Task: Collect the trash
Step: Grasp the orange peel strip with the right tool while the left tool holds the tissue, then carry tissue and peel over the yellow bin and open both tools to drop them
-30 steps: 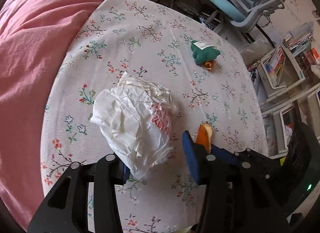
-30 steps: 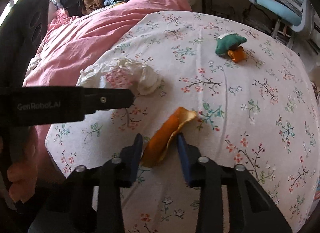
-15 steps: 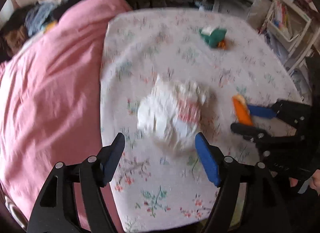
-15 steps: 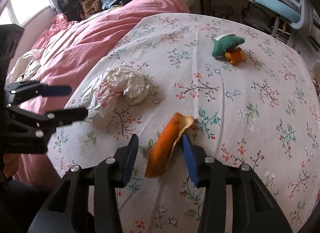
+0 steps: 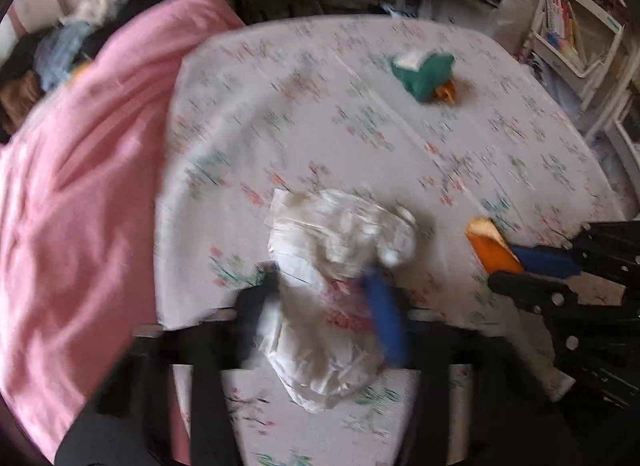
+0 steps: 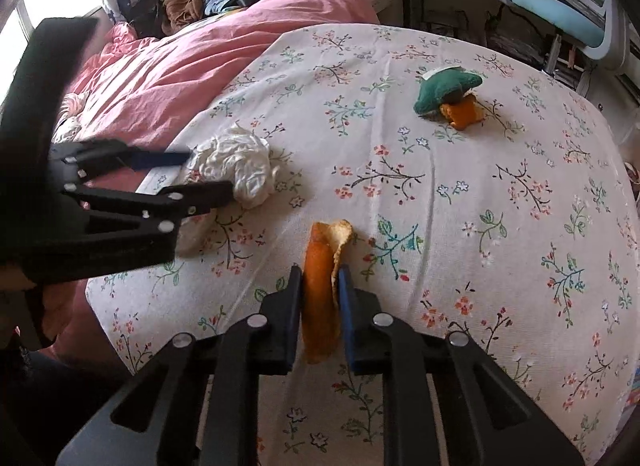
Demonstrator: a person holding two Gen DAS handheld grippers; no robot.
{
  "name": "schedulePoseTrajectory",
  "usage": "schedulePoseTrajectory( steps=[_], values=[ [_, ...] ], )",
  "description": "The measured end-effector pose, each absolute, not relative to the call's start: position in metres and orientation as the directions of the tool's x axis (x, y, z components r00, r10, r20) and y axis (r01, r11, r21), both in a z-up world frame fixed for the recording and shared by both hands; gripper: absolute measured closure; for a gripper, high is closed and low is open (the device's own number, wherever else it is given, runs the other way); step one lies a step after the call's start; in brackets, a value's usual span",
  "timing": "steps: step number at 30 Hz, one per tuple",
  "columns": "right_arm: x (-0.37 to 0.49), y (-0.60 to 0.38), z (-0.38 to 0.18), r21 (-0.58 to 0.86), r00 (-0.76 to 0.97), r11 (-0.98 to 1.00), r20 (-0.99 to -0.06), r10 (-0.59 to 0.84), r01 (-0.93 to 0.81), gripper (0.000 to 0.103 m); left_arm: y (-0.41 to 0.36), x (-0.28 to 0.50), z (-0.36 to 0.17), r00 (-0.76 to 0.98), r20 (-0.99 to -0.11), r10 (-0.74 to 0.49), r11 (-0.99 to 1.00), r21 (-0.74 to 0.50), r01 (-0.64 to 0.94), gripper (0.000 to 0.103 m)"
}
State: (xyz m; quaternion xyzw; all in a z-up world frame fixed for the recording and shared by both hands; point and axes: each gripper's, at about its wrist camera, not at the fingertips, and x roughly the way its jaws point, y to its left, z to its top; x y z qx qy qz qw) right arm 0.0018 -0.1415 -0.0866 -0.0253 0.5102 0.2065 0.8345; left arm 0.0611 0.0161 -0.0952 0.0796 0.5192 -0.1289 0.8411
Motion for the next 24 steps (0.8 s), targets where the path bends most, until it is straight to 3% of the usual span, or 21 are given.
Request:
schedulePoseTrajectory(
  steps=[3,24],
  values=[
    [0.001,-0.144,-0.085,0.166,0.399,0.914,-0.860,0.318,-0.370,0.085,0.014,0.055,-0.085,0.432,-0.882,-0.189,0.948,-0.049,0.314,0.075],
    [-0.009,-0.182,-0.060,0.199,0.488,0.927,-0.804,0.340,-0.317,0.085,0.036,-0.006,-0.031,0.577,-0.755,-0.310,0.950,-0.269,0.159,0.075]
  ],
)
